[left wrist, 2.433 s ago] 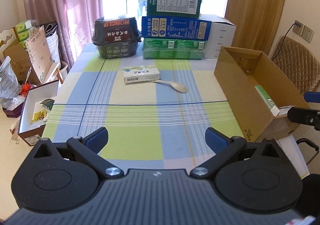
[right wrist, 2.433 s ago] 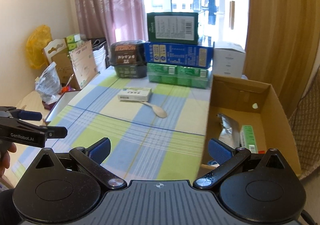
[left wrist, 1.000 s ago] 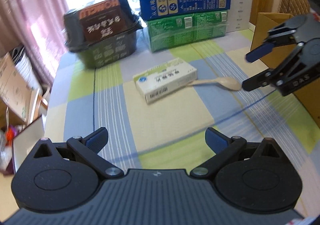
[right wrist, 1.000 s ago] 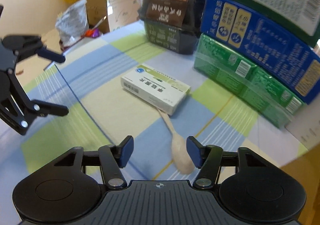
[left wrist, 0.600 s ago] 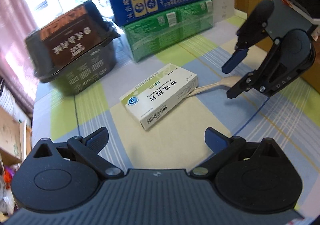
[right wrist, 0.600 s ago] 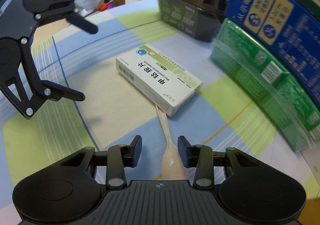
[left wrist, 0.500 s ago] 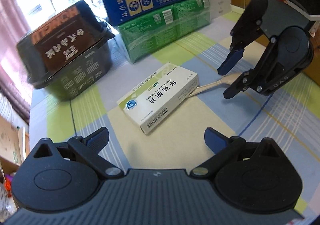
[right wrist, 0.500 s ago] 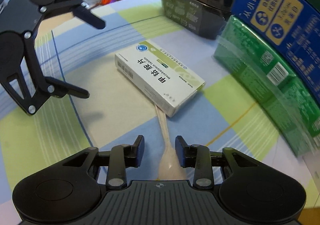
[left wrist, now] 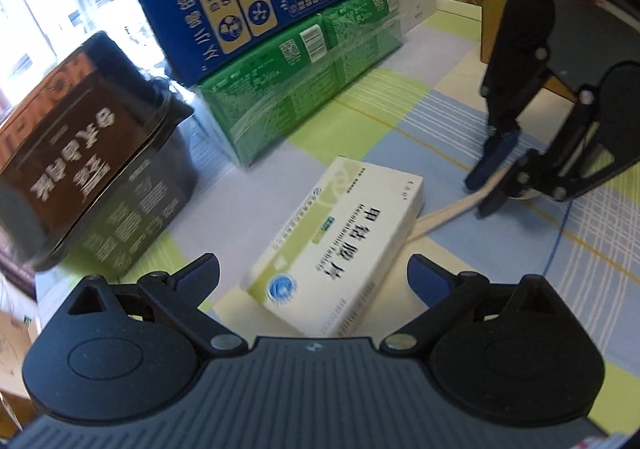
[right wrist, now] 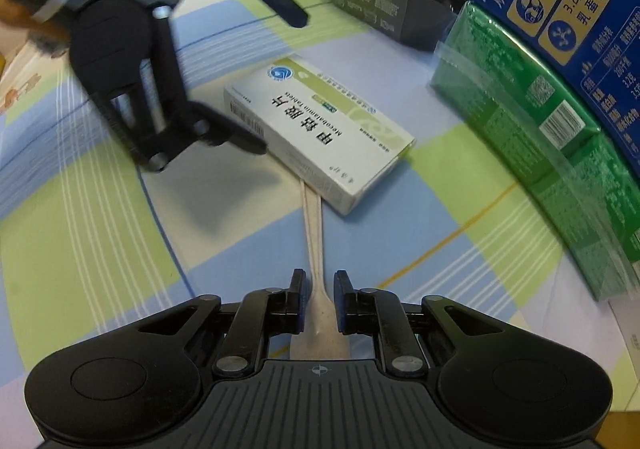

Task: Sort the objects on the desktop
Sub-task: 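Grasp the white medicine box with the left tool while the right tool grasps the wooden spoon, then lift the medicine box and wooden spoon off the table toward the cardboard box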

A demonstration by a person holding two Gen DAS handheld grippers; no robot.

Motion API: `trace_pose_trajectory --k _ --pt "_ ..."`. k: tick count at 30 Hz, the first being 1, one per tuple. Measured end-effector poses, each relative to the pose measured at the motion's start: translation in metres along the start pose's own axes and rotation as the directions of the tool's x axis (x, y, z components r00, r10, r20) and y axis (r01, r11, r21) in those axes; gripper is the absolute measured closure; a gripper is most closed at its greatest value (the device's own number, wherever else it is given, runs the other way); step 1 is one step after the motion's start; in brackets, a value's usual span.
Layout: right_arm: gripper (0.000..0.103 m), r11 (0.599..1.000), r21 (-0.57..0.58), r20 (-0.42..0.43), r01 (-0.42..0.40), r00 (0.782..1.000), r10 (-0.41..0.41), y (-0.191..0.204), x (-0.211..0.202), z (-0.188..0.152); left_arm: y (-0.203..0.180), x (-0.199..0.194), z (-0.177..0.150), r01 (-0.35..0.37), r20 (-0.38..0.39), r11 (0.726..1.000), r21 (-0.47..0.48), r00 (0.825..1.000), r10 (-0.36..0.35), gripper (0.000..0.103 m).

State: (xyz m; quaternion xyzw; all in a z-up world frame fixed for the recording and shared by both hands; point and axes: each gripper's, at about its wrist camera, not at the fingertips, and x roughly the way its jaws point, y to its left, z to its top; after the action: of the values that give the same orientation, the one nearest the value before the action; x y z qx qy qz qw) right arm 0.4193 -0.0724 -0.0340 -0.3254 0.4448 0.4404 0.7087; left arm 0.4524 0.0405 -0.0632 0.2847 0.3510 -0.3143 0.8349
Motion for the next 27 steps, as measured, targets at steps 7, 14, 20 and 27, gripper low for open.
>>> trace_pose_trajectory --k 7,14,20,27 --pt "0.092 0.999 0.039 -0.03 0.006 1.0 -0.005 0.0 -0.005 -0.012 0.003 0.024 0.009 0.061 -0.047 0.997 0.055 0.997 -0.059 0.005" --pt "0.092 0.99 0.134 -0.074 0.047 0.997 -0.037 0.0 -0.012 -0.023 -0.005 0.031 0.012 0.103 -0.109 0.994 0.048 0.989 -0.097 0.028" --pt "0.099 0.956 0.286 -0.094 0.066 0.995 -0.04 0.006 -0.027 -0.036 -0.019 0.009 -0.001 0.063 -0.167 0.995 -0.073 0.983 -0.074 0.034" --pt "0.1 0.92 0.391 -0.094 0.04 0.996 -0.003 0.057 -0.046 -0.062 -0.078 -0.041 -0.033 -0.011 -0.251 0.962 -0.274 0.966 -0.061 0.034"
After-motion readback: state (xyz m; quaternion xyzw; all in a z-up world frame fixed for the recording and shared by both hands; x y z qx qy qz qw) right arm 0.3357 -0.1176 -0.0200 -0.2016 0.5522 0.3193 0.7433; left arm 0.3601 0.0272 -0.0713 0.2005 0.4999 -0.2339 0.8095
